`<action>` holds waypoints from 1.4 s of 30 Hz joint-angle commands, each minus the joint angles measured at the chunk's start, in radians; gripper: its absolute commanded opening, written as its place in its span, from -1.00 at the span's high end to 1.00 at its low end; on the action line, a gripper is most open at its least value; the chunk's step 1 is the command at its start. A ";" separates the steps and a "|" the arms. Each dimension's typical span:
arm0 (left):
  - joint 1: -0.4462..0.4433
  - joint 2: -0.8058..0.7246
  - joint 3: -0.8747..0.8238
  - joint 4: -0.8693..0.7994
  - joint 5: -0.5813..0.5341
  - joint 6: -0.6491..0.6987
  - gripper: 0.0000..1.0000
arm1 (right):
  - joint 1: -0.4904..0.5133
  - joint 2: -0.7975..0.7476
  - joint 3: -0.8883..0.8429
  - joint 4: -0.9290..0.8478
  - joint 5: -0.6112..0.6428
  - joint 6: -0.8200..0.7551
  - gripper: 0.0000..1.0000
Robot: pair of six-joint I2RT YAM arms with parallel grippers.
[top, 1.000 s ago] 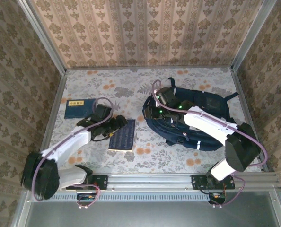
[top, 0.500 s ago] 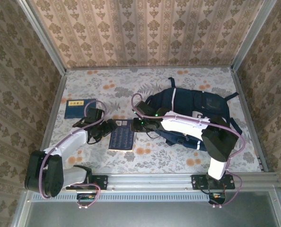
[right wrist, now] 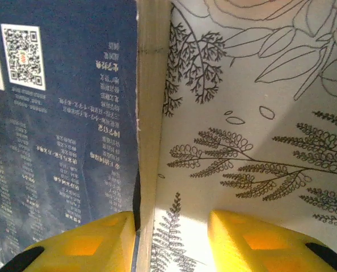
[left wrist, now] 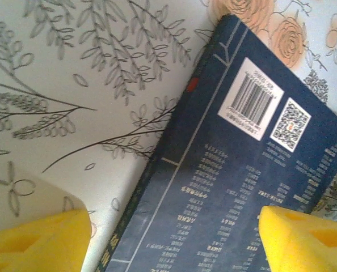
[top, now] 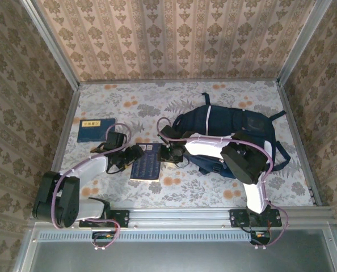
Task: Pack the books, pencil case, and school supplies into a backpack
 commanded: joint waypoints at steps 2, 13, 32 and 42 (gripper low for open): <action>-0.003 0.040 -0.015 0.062 0.074 0.019 -0.56 | -0.002 0.059 0.055 0.070 -0.130 0.025 0.18; -0.023 0.055 -0.012 0.084 0.107 0.010 -0.49 | -0.013 0.018 0.031 0.207 -0.263 0.073 0.35; 0.052 -0.253 0.090 -0.211 0.164 0.165 -0.67 | -0.191 -0.228 -0.052 0.313 -0.571 -0.037 1.00; 0.088 -0.367 0.079 0.067 0.575 0.049 -0.70 | -0.237 -0.355 -0.082 0.320 -0.813 -0.124 1.00</action>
